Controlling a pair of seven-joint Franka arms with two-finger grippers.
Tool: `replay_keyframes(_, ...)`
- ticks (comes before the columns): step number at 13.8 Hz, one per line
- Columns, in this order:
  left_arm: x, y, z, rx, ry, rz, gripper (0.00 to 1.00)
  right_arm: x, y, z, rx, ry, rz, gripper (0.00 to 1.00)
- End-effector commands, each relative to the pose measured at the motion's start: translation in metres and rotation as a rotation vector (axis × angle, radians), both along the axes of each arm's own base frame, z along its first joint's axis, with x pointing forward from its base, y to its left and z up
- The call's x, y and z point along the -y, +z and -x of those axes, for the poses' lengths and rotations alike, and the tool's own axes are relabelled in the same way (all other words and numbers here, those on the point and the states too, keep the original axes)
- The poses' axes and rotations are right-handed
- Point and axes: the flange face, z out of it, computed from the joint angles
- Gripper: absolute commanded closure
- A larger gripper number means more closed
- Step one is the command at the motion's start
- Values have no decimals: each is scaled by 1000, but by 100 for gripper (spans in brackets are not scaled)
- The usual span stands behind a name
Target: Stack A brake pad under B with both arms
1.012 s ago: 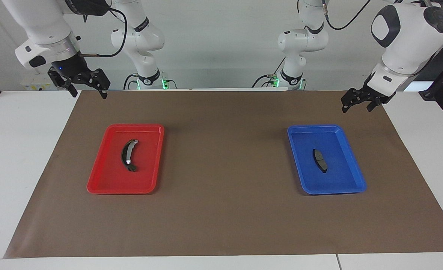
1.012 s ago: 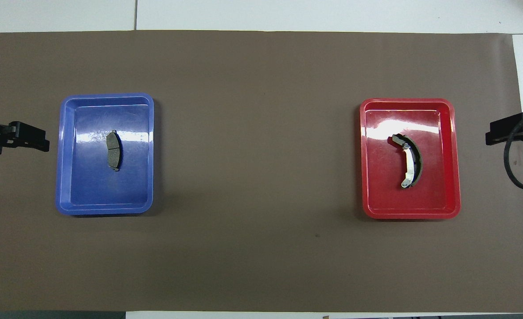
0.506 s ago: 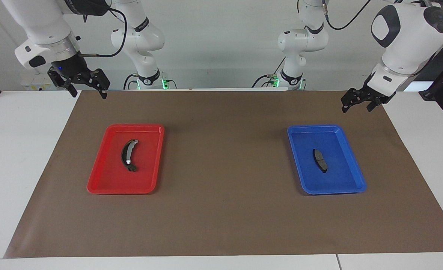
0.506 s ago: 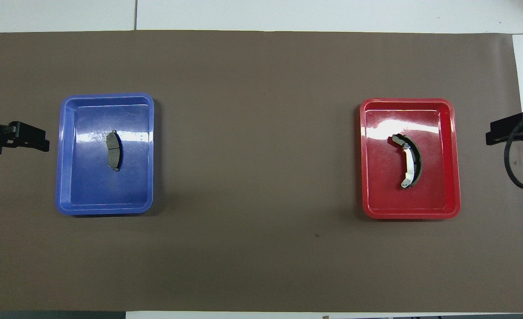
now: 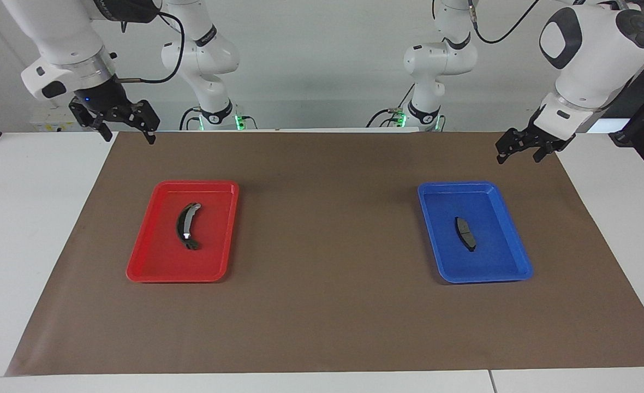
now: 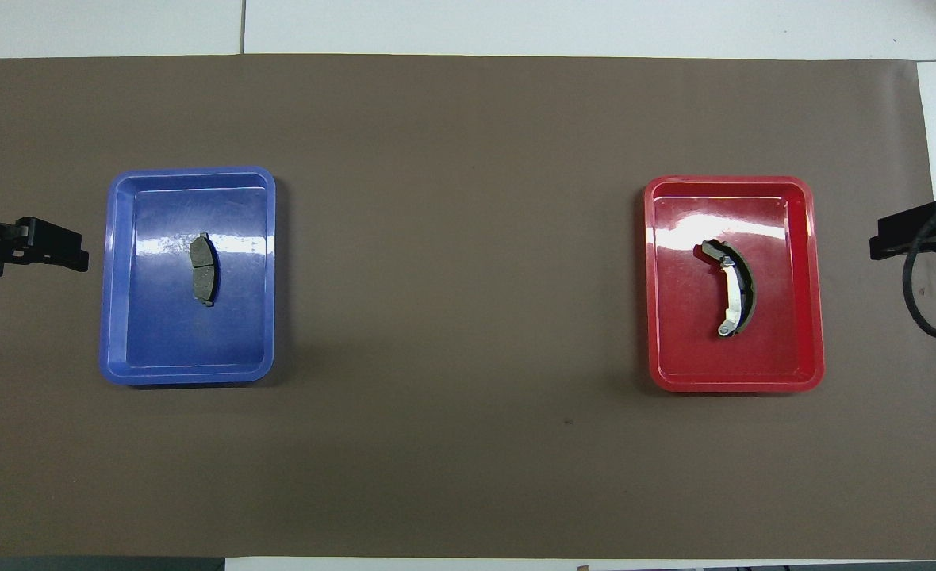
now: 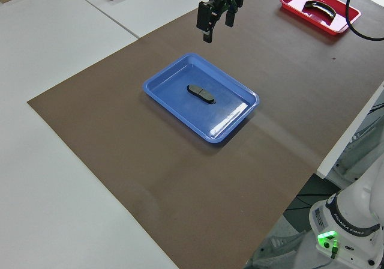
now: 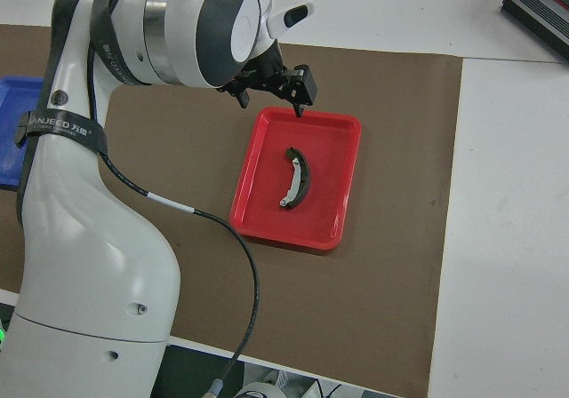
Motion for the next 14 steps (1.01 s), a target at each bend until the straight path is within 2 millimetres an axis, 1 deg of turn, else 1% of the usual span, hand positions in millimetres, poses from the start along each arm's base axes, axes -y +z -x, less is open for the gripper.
replay_keyframes(1,-3,12,2,-12,-1,-4,1,5,1,-1,-3,10,5,0)
replay_keyframes(2,-3,21,5,-11,2,-4,1,5,1,-1,-3,10,5,0)
replay_keyframes(3,-3,21,7,-6,4,-4,1,5,1,-1,-3,10,5,0)
replay_keyframes(5,2,18,16,-47,-15,-3,1,5,2,-1,-2,10,5,0)
replay_keyframes(6,5,18,15,-38,-21,-3,1,5,1,-1,-3,10,5,0)
replay_keyframes(7,7,12,14,-22,-12,-4,2,5,2,-1,-2,10,5,0)
replay_keyframes(8,9,1,15,41,-14,-3,2,5,2,-1,-2,8,5,0)
replay_keyframes(10,12,-29,21,86,-21,-3,2,5,2,-1,-2,8,5,0)
replay_keyframes(11,16,-46,18,92,-25,-2,2,5,1,-1,-3,9,5,0)
replay_keyframes(12,26,-64,14,100,-43,-1,3,5,2,-1,-2,10,5,0)
replay_keyframes(13,28,-85,6,110,-43,1,3,5,2,-1,-2,10,5,0)
replay_keyframes(14,29,-110,-3,107,-32,1,3,5,1,-1,-3,10,5,0)
